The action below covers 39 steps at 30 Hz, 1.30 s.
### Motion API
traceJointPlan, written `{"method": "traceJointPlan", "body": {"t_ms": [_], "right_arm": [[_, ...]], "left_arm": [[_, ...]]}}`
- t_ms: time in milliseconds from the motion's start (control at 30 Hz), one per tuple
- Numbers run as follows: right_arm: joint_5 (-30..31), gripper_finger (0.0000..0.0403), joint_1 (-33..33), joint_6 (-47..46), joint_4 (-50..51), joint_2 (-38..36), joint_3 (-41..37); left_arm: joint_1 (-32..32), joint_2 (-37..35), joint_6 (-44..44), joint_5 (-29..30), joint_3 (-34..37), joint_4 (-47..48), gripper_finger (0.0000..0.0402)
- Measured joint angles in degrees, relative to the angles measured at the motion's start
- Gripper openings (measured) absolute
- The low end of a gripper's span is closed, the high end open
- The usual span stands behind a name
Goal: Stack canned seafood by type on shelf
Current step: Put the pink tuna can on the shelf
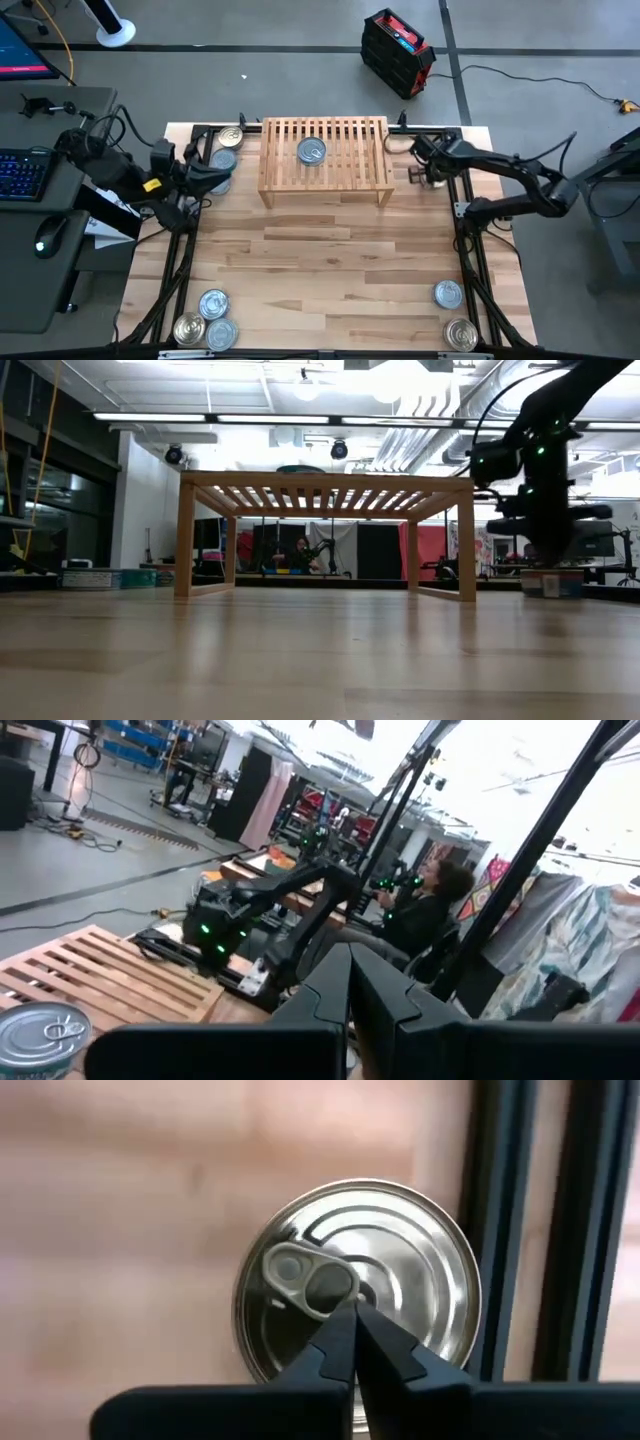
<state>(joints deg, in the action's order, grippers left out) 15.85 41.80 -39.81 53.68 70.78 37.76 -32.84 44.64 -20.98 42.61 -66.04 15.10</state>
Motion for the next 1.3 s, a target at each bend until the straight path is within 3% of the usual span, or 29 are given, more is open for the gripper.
{"method": "traceJointPlan", "body": {"t_ms": [167,600,733,1067,1300], "right_arm": [[-2.9,0.0,-6.7,-3.3,5.4,-2.9,-1.9],[-10.2,0.0,-27.8,-15.8,5.0,-9.8,-5.0],[-13.7,0.0,-33.6,-17.6,3.0,-9.5,-4.9],[-14.0,0.0,-50.9,-30.0,-5.2,-9.1,-4.9],[-13.3,0.0,-60.5,-32.2,-17.5,-3.1,-4.8]], "left_arm": [[0.0,0.0,2.0,0.0,0.0,-2.0,0.0001],[0.0,-0.1,6.6,0.0,0.0,-4.5,0.0001],[0.0,-0.1,10.4,0.0,0.0,-7.2,0.0001],[0.0,0.7,10.2,0.0,0.0,-8.7,0.0001],[0.0,7.3,9.8,0.0,-0.1,-8.3,0.0001]]}}
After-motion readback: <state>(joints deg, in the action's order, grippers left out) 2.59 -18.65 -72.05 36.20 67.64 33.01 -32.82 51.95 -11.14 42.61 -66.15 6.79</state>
